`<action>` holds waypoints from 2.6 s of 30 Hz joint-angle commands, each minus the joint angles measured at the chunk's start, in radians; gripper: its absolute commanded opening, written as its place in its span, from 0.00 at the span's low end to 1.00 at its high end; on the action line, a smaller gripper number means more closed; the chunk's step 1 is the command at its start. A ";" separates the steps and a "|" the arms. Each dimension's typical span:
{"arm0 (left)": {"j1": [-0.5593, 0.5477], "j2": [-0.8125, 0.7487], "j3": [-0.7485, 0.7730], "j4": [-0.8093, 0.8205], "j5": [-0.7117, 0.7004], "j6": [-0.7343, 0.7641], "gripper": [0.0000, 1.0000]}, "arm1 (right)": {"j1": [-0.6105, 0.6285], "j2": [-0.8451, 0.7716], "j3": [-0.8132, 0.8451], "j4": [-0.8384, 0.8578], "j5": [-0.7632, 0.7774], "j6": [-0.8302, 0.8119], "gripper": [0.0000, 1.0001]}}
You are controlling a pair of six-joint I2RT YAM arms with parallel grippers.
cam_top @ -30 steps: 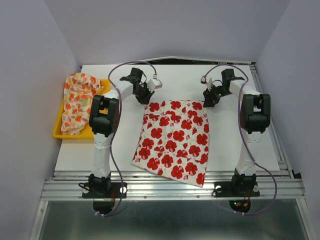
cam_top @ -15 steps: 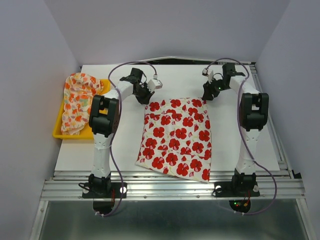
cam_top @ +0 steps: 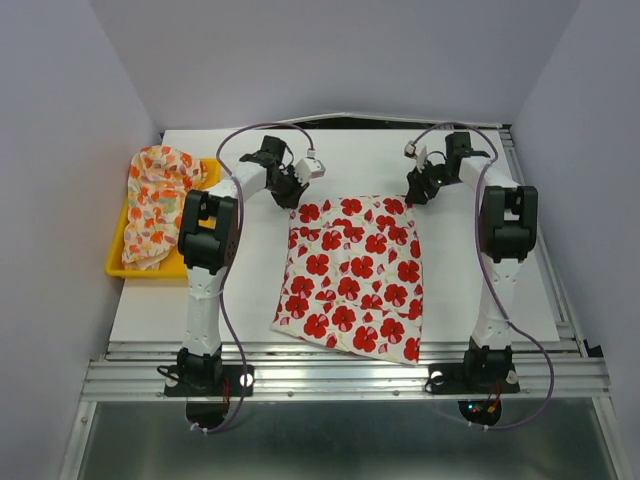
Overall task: Fold and stack the skirts
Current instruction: Fold the skirt
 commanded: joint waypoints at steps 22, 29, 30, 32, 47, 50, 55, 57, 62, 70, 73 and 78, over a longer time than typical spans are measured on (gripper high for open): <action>0.038 -0.056 0.194 0.085 -0.055 -0.141 0.00 | 0.013 -0.055 0.165 0.146 0.095 0.093 0.01; 0.039 -0.226 0.078 0.127 0.041 -0.118 0.00 | 0.013 -0.261 -0.015 0.141 0.030 0.028 0.01; 0.039 -0.256 0.040 0.136 0.054 -0.109 0.00 | 0.013 -0.294 -0.054 0.141 0.024 0.022 0.01; 0.032 -0.361 -0.091 0.168 0.075 -0.068 0.00 | 0.013 -0.403 -0.173 0.124 0.000 -0.028 0.01; -0.139 -0.913 -0.889 0.072 0.173 0.239 0.00 | 0.013 -1.078 -1.063 -0.185 -0.034 -0.830 0.01; -0.240 -1.032 -1.040 0.094 0.132 0.261 0.00 | 0.013 -1.282 -1.233 -0.262 -0.057 -0.973 0.07; -0.294 -1.172 -1.124 0.066 0.052 0.226 0.79 | 0.013 -1.510 -1.332 -0.055 -0.051 -0.752 0.96; -0.294 -1.203 -1.114 0.050 0.034 0.215 0.80 | 0.013 -1.476 -1.254 -0.043 -0.042 -0.640 1.00; -0.294 -1.202 -1.036 0.061 0.052 0.115 0.80 | 0.013 -1.278 -0.982 -0.047 -0.097 -0.279 0.98; -0.297 -0.859 -0.921 0.233 0.003 -0.132 0.66 | 0.059 -0.873 -0.807 -0.063 -0.128 0.047 0.64; -0.305 -0.769 -0.897 0.266 -0.018 -0.166 0.64 | 0.096 -0.795 -0.821 0.023 -0.105 0.155 0.62; -0.311 -0.685 -0.848 0.263 -0.069 -0.199 0.61 | 0.146 -0.634 -0.800 0.147 -0.044 0.298 0.61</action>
